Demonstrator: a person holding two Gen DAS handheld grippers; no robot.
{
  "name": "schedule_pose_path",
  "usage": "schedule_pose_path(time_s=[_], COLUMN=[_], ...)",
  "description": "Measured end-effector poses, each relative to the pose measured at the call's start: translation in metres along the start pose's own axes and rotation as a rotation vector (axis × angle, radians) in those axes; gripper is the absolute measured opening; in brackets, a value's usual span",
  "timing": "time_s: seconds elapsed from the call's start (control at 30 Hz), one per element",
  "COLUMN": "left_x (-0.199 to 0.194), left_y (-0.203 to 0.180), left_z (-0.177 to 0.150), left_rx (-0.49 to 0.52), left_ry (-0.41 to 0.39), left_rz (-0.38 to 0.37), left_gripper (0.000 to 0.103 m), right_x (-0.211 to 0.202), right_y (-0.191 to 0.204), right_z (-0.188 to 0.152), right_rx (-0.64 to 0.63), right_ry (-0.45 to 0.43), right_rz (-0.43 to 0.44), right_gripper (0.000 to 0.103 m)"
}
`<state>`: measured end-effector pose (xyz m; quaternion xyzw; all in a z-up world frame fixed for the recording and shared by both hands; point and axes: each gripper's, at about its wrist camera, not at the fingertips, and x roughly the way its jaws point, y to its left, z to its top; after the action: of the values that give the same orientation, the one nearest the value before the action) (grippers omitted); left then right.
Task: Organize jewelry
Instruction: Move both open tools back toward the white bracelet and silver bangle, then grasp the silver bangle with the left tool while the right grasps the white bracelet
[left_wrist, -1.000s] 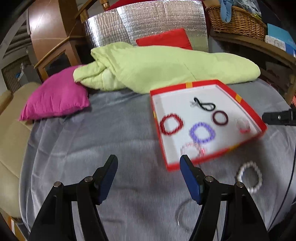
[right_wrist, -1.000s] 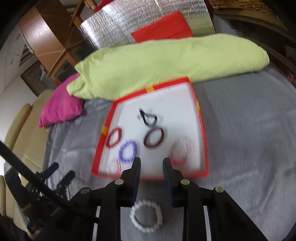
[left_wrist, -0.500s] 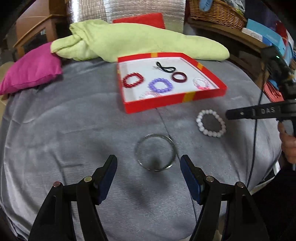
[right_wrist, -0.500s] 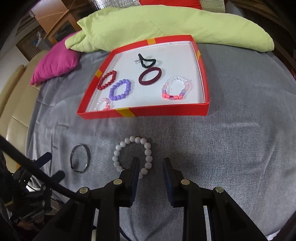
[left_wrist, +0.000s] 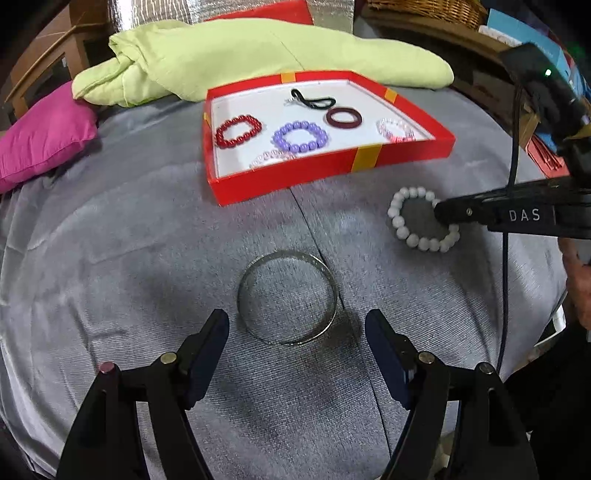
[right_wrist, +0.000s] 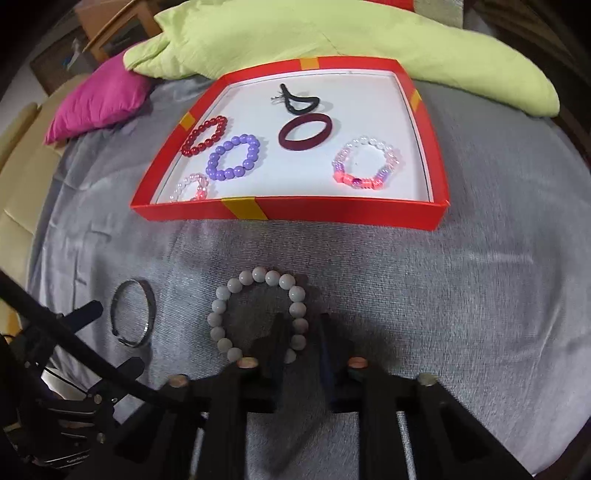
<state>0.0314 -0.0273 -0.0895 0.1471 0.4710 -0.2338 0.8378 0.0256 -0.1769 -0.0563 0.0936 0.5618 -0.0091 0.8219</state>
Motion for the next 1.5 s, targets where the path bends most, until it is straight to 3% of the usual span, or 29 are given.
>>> schedule_pose_path(time_s=[0.23, 0.37, 0.77, 1.03, 1.5], left_x=[0.009, 0.008, 0.001, -0.02, -0.026], left_y=[-0.003, -0.001, -0.008, -0.027, -0.042], left_z=[-0.002, -0.002, -0.006, -0.017, -0.015], left_rx=[0.016, 0.016, 0.035, 0.056, 0.044], left_ry=[-0.04, -0.087, -0.135, -0.171, -0.179], left_rz=[-0.008, 0.025, 0.074, 0.028, 0.017], left_gripper=[0.075, 0.061, 0.061, 0.061, 0.061], right_x=[-0.006, -0.023, -0.08, -0.117, -0.107], right_y=[0.002, -0.004, -0.065, -0.091, -0.102], right_z=[-0.001, -0.006, -0.044, -0.064, -0.066], right_rx=[-0.012, 0.022, 0.225, 0.332, 0.392], right_ry=[-0.024, -0.056, -0.183, -0.297, -0.302], right_rz=[-0.051, -0.043, 0.02, 0.069, 0.107], right_gripper=[0.011, 0.01, 0.01, 0.01, 0.01])
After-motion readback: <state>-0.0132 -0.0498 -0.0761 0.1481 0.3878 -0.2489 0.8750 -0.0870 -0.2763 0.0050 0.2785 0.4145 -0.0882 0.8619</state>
